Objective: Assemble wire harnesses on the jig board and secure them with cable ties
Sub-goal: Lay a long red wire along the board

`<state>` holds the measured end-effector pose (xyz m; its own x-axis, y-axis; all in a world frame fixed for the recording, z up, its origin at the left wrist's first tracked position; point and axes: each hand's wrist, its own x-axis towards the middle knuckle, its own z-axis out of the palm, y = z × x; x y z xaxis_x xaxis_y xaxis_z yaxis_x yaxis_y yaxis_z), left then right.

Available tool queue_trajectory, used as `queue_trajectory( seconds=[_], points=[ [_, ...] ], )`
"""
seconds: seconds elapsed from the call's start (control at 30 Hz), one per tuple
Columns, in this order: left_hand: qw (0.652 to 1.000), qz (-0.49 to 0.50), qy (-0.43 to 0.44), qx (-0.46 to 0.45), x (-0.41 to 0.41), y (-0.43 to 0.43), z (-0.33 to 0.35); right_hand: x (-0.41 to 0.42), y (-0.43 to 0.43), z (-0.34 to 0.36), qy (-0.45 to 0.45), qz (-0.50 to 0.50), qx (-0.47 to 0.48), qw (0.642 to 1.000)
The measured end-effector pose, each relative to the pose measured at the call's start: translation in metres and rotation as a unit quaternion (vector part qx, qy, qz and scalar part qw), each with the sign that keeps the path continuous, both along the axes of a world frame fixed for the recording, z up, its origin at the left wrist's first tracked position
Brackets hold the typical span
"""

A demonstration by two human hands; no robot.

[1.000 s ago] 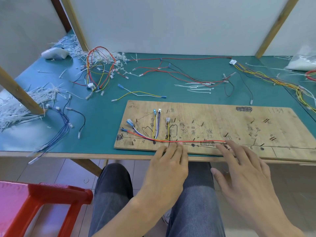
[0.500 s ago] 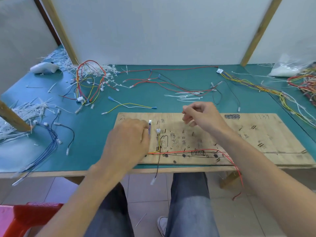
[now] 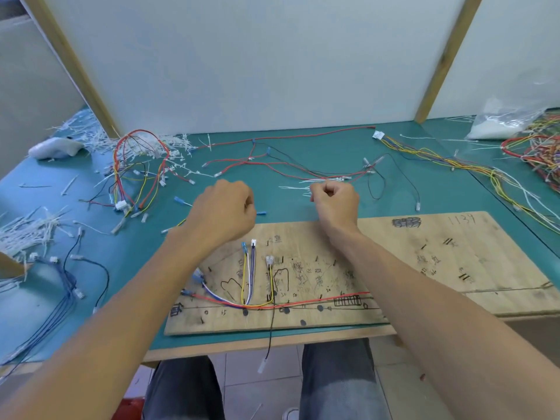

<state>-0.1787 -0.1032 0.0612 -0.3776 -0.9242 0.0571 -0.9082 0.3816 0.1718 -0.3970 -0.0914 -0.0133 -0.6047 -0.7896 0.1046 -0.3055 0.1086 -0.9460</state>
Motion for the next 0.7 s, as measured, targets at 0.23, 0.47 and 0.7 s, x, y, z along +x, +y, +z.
queue_trajectory(
  seconds=[0.23,0.47,0.7],
  points=[
    [0.990,0.023,0.138,0.005,-0.058,-0.126,-0.010,-0.004,-0.006,-0.005,0.024,-0.008,-0.023,0.999],
    [0.976,0.097,0.182,0.072,-0.089,-0.215,-0.041,-0.008,-0.008,-0.012,0.033,0.008,-0.033,0.999],
    [0.982,0.084,0.156,0.060,-0.103,-0.235,-0.055,-0.009,-0.009,-0.014,0.039,0.013,-0.046,0.998]
  ],
)
